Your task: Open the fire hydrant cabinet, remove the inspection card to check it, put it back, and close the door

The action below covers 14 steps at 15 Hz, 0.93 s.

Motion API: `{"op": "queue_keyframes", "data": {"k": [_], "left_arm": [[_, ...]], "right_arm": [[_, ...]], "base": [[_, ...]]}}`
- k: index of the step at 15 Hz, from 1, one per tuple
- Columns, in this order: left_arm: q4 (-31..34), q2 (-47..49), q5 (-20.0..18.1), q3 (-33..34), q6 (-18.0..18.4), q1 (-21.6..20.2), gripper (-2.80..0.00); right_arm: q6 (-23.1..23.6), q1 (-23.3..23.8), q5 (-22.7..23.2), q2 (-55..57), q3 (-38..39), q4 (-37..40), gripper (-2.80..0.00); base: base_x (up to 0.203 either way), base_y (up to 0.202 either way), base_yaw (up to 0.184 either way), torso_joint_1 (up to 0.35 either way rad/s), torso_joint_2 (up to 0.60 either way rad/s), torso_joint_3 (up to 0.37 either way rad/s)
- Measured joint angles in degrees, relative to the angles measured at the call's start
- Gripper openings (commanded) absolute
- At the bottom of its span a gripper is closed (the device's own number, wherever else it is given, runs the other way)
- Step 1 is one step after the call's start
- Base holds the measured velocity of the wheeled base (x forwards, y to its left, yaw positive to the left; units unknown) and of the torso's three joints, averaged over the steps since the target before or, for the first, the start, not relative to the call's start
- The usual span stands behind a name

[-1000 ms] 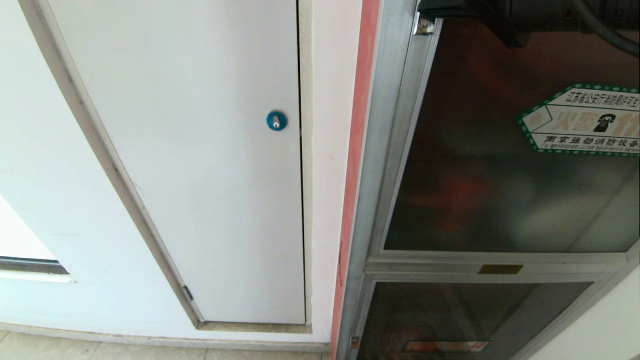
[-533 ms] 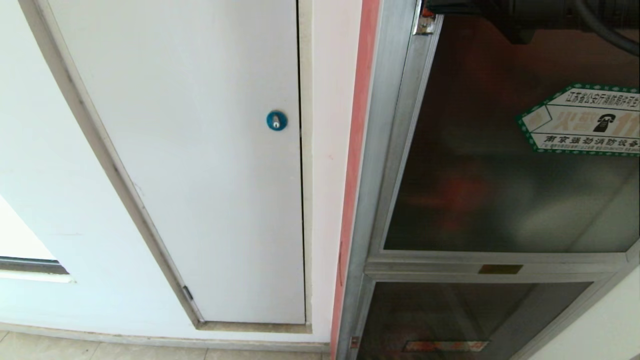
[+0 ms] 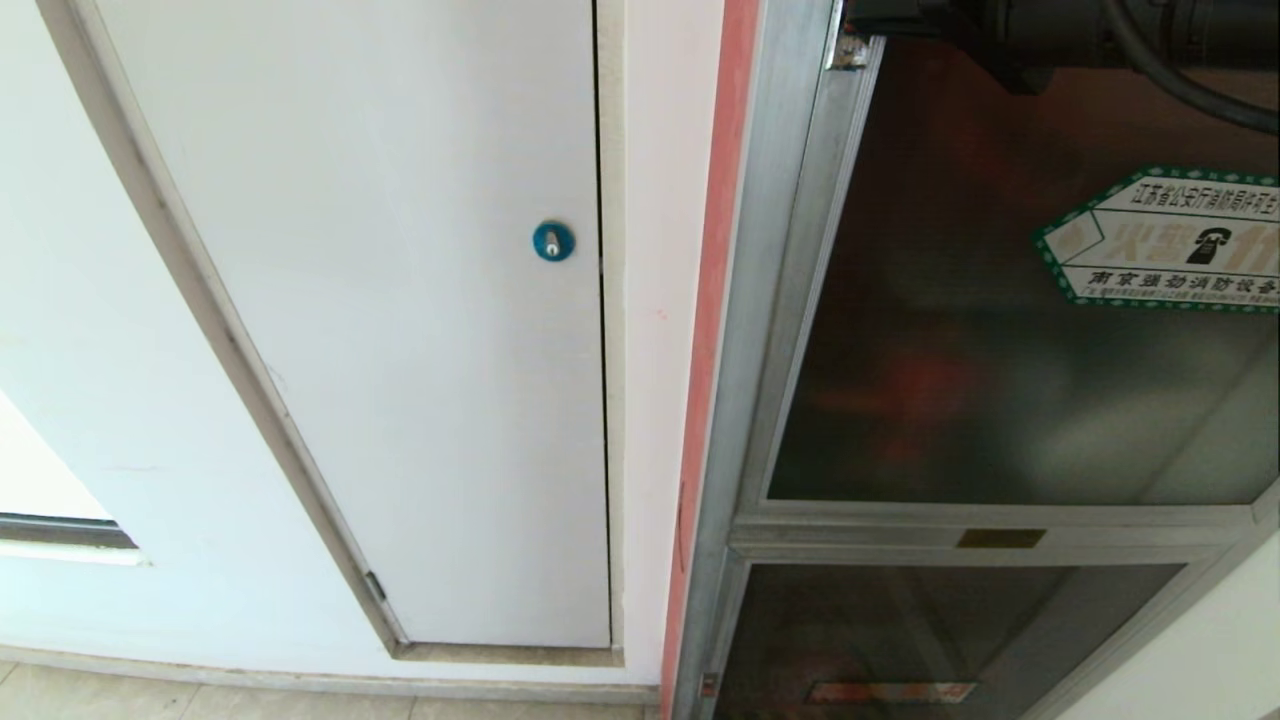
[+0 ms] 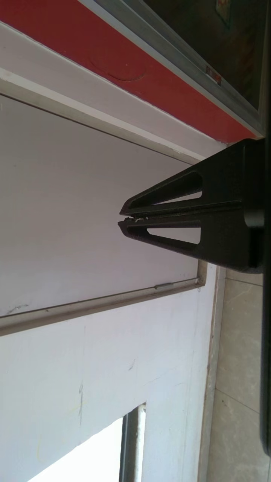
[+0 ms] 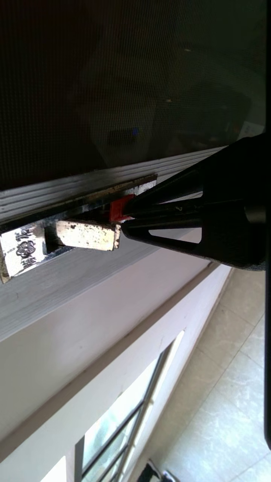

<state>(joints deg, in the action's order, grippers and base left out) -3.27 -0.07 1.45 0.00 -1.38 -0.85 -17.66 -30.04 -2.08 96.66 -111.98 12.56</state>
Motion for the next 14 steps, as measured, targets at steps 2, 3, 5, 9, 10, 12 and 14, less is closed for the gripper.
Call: {"op": "queue_keyframes", "data": {"k": [2,3,5,9,10,12,14], "left_arm": [[0.0,0.0,0.0,0.0,0.0,0.0,-2.80],[0.0,0.0,0.0,0.0,0.0,0.0,-2.80],[0.0,0.0,0.0,0.0,0.0,0.0,-2.80],[0.0,0.0,0.0,0.0,0.0,0.0,-2.80],[0.0,0.0,0.0,0.0,0.0,0.0,-2.80],[0.0,0.0,0.0,0.0,0.0,0.0,-2.80],[0.0,0.0,0.0,0.0,0.0,0.0,-2.80]], "right_arm": [[0.0,0.1,0.0,0.4,0.0,-0.5,-2.80],[0.0,0.2,0.0,0.6,0.0,-0.9,-2.80],[0.0,0.4,0.1,0.9,0.0,-1.4,-2.80],[0.0,1.0,0.1,1.0,-0.1,-1.5,-2.80],[0.0,1.2,0.1,1.0,-0.1,-1.5,-2.80],[0.0,1.6,0.1,0.9,0.0,-1.4,-2.80],[-0.1,1.9,0.0,0.9,0.1,-1.2,-2.80]], "base": [[0.000,0.000,0.000,0.000,0.00,0.000],[0.000,0.000,0.000,0.000,0.00,0.000],[0.000,0.000,0.000,0.000,0.00,0.000],[0.000,0.000,0.000,0.000,0.00,0.000],[0.000,0.000,0.000,0.000,0.00,0.000],[0.000,0.000,0.000,0.000,0.00,0.000],[0.000,0.000,0.000,0.000,0.00,0.000]]}}
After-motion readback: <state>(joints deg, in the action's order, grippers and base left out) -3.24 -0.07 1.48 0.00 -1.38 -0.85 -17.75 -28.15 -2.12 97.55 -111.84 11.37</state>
